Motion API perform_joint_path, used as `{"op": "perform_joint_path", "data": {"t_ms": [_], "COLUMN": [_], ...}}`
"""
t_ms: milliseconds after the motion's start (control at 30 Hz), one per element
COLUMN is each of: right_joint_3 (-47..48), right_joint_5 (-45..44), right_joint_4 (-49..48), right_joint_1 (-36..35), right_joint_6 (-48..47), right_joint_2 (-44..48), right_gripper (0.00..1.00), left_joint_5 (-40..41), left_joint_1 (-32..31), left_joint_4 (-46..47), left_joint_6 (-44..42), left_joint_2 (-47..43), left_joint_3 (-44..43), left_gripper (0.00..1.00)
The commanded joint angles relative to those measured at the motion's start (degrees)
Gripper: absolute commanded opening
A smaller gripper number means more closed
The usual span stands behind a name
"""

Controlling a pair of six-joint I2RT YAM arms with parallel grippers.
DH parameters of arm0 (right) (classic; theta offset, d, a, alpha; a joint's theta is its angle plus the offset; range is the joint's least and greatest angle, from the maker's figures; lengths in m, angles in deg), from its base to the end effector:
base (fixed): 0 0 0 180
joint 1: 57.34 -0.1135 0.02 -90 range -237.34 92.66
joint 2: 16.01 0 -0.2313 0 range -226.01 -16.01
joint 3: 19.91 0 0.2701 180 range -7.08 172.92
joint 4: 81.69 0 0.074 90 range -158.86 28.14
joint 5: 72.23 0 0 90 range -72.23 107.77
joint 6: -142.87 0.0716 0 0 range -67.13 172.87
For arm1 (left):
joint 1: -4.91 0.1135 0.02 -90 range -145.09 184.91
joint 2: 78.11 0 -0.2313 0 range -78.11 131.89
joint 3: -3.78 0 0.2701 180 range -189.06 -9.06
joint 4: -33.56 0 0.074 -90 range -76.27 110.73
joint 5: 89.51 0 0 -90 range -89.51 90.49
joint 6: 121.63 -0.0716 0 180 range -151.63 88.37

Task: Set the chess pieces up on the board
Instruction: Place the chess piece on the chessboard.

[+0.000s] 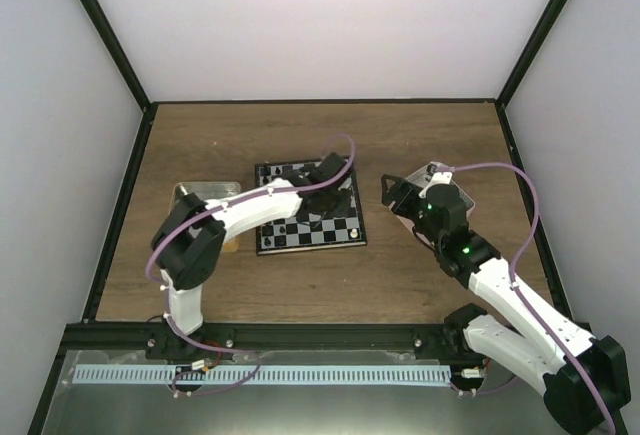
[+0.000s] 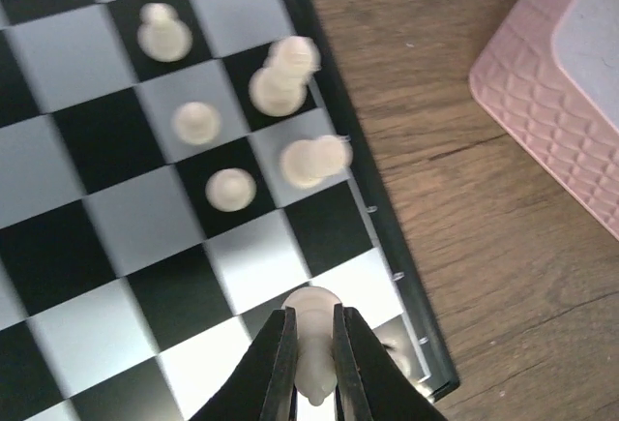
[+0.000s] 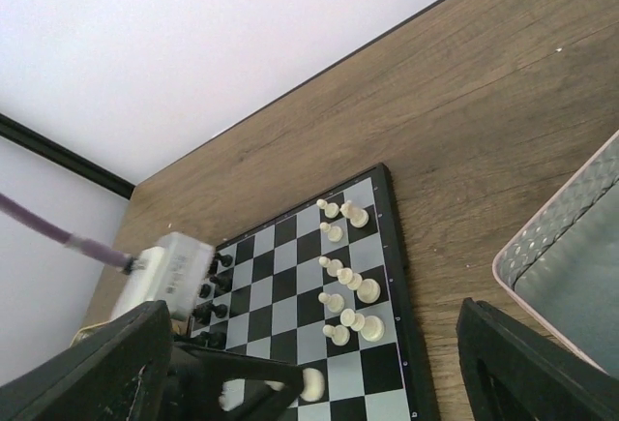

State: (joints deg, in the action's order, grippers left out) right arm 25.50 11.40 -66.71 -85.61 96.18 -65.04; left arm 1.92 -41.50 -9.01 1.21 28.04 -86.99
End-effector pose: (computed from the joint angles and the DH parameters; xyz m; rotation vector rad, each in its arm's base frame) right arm 0.2464 0.1235 0.2248 0.3345 1.9346 0.7358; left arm 0.2923 -0.3044 0.1406 0.3045 2.6402 -0.4613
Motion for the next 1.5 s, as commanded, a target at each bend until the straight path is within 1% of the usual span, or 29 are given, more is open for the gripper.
{"op": "perform_joint_path", "data": {"t_ms": [0, 167, 433, 600, 767, 900, 1133, 1367, 1433, 1467], "right_joint_3": [-0.26, -0.65, -1.27, -1.82, -1.9, -1.95, -1.76, -1.64, -1.54, -1.53], "right_joint_5": [-2.35, -3.07, -7.25, -8.89, -8.84, -8.75, -8.71, -8.22, -8.17, -8.15], "right_joint_4": [1.19, 1.43, 2.87, 3.36, 3.56, 3.55, 3.74, 3.26, 3.3, 3.21], "right_joint_1": [0.05, 0.1, 0.04, 0.06, 0.04, 0.06, 0.06, 0.01, 0.06, 0.06], "right_joint_6": [0.13, 0.2, 0.96, 1.05, 1.14, 1.16, 1.07, 1.4, 1.49, 1.43], "right_joint_2": [0.95, 1.43, 4.55, 6.58, 6.72, 6.63, 6.77, 6.58, 6.59, 6.65], "right_gripper": [0.82, 0.82, 0.83, 0.83, 0.83, 0.83, 0.83, 0.83, 0.83, 0.83], "left_joint_5": [3.1, 3.2, 9.3, 9.16, 7.39, 8.01, 7.43, 5.73, 5.92, 6.21], "left_joint_1": [-2.82, -4.69, -4.97, -5.0, -5.0, -4.87, -4.83, -4.41, -4.07, -3.83], "left_joint_4": [-3.62, -3.86, -5.36, -7.31, -7.22, -7.54, -9.46, -9.96, -9.91, -10.0], "left_joint_6": [0.6, 0.84, 3.1, 2.89, 2.4, 2.57, 2.68, 2.4, 2.4, 2.44], "left_joint_2": [5.15, 9.18, 13.25, 16.07, 17.34, 17.93, 17.19, 13.27, 11.0, 9.72], "left_joint_3": [-6.9, -9.96, -13.49, -16.3, -17.12, -17.54, -18.63, -18.36, -17.76, -17.01], "left_gripper": [0.11, 0.11, 0.11, 0.11, 0.12, 0.12, 0.26, 0.35, 0.4, 0.45]}}
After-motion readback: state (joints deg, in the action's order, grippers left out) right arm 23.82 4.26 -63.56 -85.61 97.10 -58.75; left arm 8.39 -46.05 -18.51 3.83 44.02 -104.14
